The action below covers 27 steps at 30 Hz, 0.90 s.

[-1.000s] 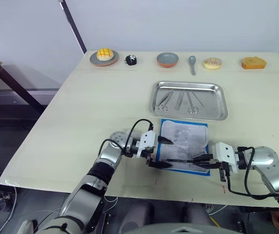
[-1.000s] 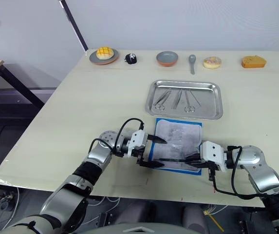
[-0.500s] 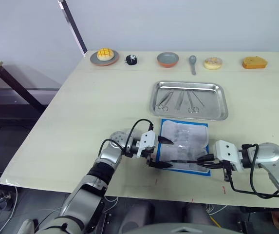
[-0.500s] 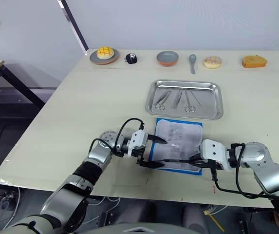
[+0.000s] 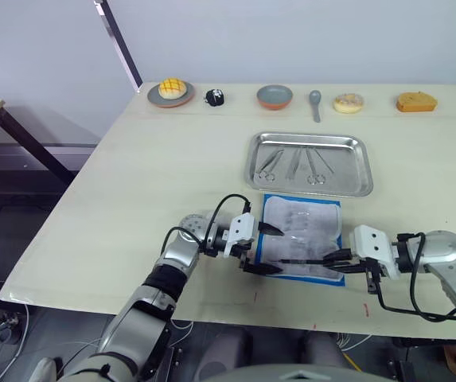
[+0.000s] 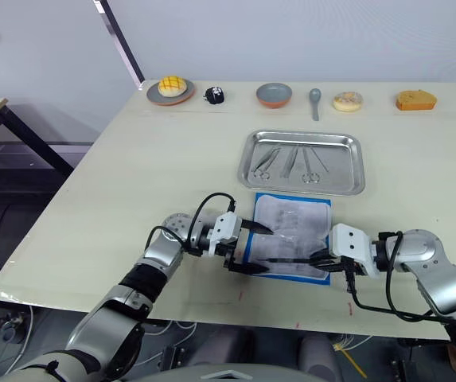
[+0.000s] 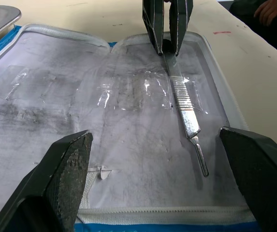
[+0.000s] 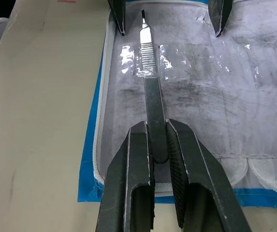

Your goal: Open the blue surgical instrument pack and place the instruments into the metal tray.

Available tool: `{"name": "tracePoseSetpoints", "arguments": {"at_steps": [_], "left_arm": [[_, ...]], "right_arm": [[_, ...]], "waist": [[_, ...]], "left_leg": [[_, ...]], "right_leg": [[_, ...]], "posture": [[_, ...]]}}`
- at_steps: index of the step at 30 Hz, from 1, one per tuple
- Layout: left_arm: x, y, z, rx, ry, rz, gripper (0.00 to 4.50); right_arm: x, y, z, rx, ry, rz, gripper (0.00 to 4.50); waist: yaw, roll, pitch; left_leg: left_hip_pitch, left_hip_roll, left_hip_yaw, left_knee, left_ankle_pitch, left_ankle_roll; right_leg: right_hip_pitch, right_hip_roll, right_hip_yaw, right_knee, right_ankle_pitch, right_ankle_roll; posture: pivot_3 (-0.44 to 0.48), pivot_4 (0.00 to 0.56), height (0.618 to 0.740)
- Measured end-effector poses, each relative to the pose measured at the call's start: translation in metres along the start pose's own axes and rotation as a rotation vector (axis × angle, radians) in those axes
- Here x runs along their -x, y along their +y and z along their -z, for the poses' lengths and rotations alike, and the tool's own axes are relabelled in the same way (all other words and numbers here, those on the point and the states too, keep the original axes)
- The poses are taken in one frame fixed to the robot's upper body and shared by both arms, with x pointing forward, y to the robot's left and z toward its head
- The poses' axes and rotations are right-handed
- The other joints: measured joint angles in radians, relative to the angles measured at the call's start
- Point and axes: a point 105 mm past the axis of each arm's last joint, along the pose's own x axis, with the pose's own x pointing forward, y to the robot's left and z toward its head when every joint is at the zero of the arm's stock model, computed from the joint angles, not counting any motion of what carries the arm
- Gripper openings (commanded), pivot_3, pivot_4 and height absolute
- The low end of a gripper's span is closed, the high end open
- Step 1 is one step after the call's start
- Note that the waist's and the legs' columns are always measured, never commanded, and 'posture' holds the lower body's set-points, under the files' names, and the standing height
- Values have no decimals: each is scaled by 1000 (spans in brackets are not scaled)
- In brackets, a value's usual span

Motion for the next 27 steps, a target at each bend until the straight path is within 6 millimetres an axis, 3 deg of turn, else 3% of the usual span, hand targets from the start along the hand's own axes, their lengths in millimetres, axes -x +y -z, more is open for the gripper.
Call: {"name": "tracePoseSetpoints", "arguments": {"at_steps": [27], "left_arm": [[-3,1,-2,-12,-11,-2,4500]], "right_arm": [[7,-5,-26,81,170,-36,70]], "waist": [[7,2,2]], "left_leg": [[-1,-1,-1,0,0,0]], "right_leg": [[0,-1,-1,0,0,1]], "posture": [[0,150,740]]}}
